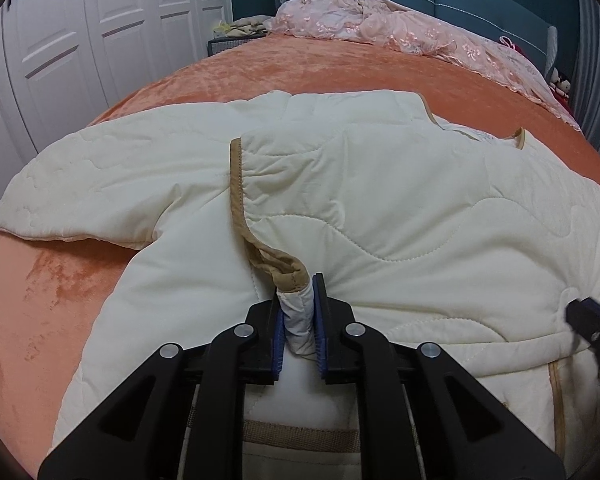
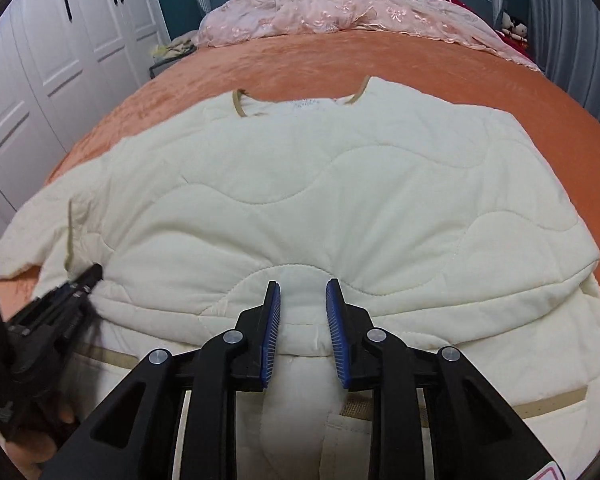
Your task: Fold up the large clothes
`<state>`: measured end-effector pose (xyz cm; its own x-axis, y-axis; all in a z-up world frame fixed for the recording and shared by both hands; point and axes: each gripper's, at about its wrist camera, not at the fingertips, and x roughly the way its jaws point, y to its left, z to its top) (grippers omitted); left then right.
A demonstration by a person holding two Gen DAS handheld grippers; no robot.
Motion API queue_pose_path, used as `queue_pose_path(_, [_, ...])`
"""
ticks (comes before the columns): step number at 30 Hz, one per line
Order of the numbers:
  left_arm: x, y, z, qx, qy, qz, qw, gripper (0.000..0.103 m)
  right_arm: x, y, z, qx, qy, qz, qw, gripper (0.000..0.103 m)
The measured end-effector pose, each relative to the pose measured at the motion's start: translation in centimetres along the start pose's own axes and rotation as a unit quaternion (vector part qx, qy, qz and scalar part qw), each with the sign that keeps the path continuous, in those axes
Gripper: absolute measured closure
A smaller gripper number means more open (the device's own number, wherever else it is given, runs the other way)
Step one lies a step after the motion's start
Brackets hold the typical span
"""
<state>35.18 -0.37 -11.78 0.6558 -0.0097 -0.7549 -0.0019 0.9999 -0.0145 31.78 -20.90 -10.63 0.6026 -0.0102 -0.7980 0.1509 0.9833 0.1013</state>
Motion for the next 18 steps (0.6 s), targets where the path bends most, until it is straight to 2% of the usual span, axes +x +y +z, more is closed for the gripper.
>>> queue_pose_path(3, [-0.2,1.2,0.3,-0.029,0.002,-0.035,0.999,0.087,0.1,0.7,-1.0,-0.017,-0.012,-0.021,1.0,0.079])
queue_pose_path(5, [-0.7,3.0,0.7,-0.066,0.006,-0.074,0.995,0.076,0.3,1.4,-1.0,-0.033,-0.012,-0.04,0.999,0.079])
queue_pose_path(6, [-1.4,4.3,1.0,-0.084,0.007,-0.089,0.9924,0.063,0.2,1.8,-1.1,-0.04,-0.013,-0.047,0.998,0.079])
queue_pose_path(7, [-2.3,5.6,1.3,-0.098,0.002,-0.087,0.9914,0.047,0.2,2.0,-1.1,-0.044,-0.015,-0.052,0.998,0.079])
queue_pose_path(10, [-5.1,11.7,2.3,-0.14,-0.037,-0.062,0.9875,0.019,0.0,1.8,-1.3,-0.045,-0.02,-0.053,0.997,0.079])
queue_pose_path(11, [-5.5,14.1,2.7,-0.156,-0.044,-0.051,0.9855,0.014,0.0,1.8,-1.2,-0.044,-0.021,-0.052,0.997,0.079])
queue_pose_path(13, [-5.6,19.6,3.3,-0.191,-0.042,-0.018,0.9805,0.011,-0.2,1.7,-1.3,-0.042,-0.024,-0.05,0.998,0.079])
queue_pose_path(15, [-4.6,25.6,3.7,-0.233,-0.028,0.022,0.9718,0.011,-0.2,1.7,-1.4,-0.041,-0.026,-0.05,0.998,0.079])
queue_pose_path(17, [-3.2,31.4,3.8,-0.283,-0.011,0.059,0.9572,0.012,-0.2,1.9,-1.4,-0.043,-0.027,-0.052,0.997,0.079])
queue_pose_path(18, [-2.6,34.2,3.7,-0.315,-0.005,0.076,0.9461,0.013,-0.2,2.0,-1.5,-0.044,-0.027,-0.054,0.997,0.079])
